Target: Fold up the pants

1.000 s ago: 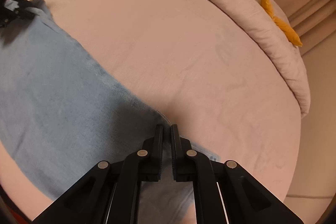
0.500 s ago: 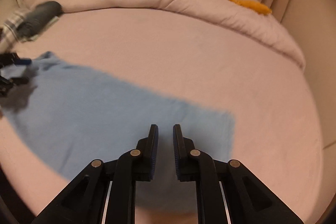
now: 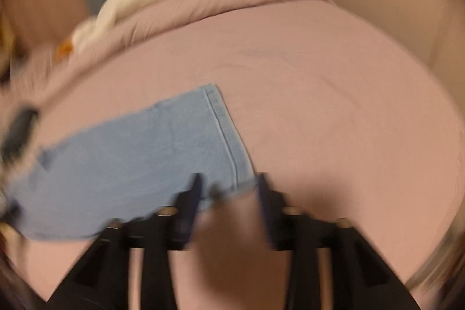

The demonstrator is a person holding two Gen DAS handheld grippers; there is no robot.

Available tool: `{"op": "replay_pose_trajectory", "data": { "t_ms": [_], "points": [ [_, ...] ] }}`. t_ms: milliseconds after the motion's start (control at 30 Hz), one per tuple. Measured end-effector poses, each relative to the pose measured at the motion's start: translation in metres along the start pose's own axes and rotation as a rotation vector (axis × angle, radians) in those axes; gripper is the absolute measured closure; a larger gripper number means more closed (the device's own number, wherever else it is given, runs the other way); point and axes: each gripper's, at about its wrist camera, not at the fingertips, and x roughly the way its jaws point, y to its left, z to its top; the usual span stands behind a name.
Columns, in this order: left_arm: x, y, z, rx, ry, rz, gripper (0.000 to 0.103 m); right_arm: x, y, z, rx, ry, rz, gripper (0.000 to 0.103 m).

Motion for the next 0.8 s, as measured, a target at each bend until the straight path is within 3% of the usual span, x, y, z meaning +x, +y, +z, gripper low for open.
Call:
{"op": "replay_pose_trajectory", "data": {
  "t_ms": [67,167,267,367,433,467,600,700,800],
  "points": [
    [0.006,-0.014,0.01,-0.04,-0.024,-0.055,0.028,-0.002,-0.011,-0.017,0.138,0.014,0.089,0.051],
    [0.016,-0.045,0.015,-0.069,-0.022,-0.16,0.028,0.014,-0.02,-0.036,0.314,0.051,0.18,0.051],
    [0.045,-0.077,0.016,-0.105,0.027,-0.271,0.028,0.03,-0.018,-0.035,0.419,0.0,0.24,0.048],
    [0.078,-0.097,0.017,-0.141,0.086,-0.318,0.029,0.041,-0.005,-0.028,0.435,-0.032,0.207,0.05],
    [0.093,-0.103,0.013,-0.17,0.128,-0.336,0.03,0.042,0.004,-0.02,0.436,-0.038,0.103,0.081],
    [0.1,-0.105,0.014,-0.187,0.138,-0.337,0.03,0.042,0.014,-0.016,0.422,-0.046,0.093,0.091],
    [0.099,-0.109,0.029,-0.233,0.128,-0.411,0.03,0.005,0.081,-0.004,0.182,-0.186,0.132,0.091],
    [0.094,-0.116,0.045,-0.274,0.093,-0.498,0.03,-0.009,0.145,-0.007,-0.002,-0.212,0.217,0.091],
    [0.098,-0.125,0.055,-0.307,0.081,-0.602,0.028,-0.008,0.202,-0.02,-0.164,-0.206,0.244,0.091]
  ]
}}
